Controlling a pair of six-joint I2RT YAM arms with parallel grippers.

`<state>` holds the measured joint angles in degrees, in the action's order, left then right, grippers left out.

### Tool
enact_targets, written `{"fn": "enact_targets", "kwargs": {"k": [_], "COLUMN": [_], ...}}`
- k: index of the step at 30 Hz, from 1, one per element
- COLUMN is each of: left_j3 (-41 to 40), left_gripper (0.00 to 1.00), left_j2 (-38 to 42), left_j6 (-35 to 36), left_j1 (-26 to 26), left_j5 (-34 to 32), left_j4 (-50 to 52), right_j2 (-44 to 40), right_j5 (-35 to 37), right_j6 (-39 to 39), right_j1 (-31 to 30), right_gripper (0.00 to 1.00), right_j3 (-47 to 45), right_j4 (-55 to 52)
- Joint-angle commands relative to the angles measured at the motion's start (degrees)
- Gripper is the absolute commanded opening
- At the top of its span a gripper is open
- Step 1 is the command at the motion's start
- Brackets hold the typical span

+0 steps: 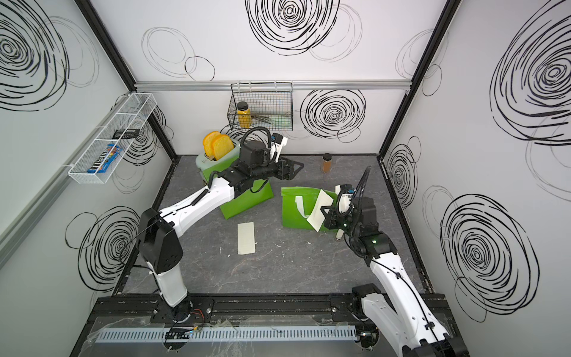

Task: Staple the receipts to the bags
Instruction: Adjust the takeout bag at the center of the board.

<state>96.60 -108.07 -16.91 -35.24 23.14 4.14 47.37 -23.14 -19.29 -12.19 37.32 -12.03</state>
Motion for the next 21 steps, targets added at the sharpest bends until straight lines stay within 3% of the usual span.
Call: {"fn": "enact_targets", "kwargs": {"k": [1,9,21], "left_j3": [-0.4,-11.8,-17.6], "left_gripper": [0.83,0.78,0.76], "left_j2": [-1.1,6.3,12.4], "left_j6": [4.3,4.0,5.5], "left_j1": [-0.2,0.6,2.0], "left_j5": [7.3,11.5,11.1], "left_j4": [2.8,-0.5,0.5], "right_j2": [1.0,8.9,18.2], "right_j5": [-3.7,-9.7,-15.4], "right_j6": [4.1,10.6,18.2], "right_j1": [0.1,0.1,-0.2], "right_gripper": [0.0,0.0,0.0], "right_j3": [-1.2,1.9,8.8], "right_j4": [5.4,6.9,2.1]}}
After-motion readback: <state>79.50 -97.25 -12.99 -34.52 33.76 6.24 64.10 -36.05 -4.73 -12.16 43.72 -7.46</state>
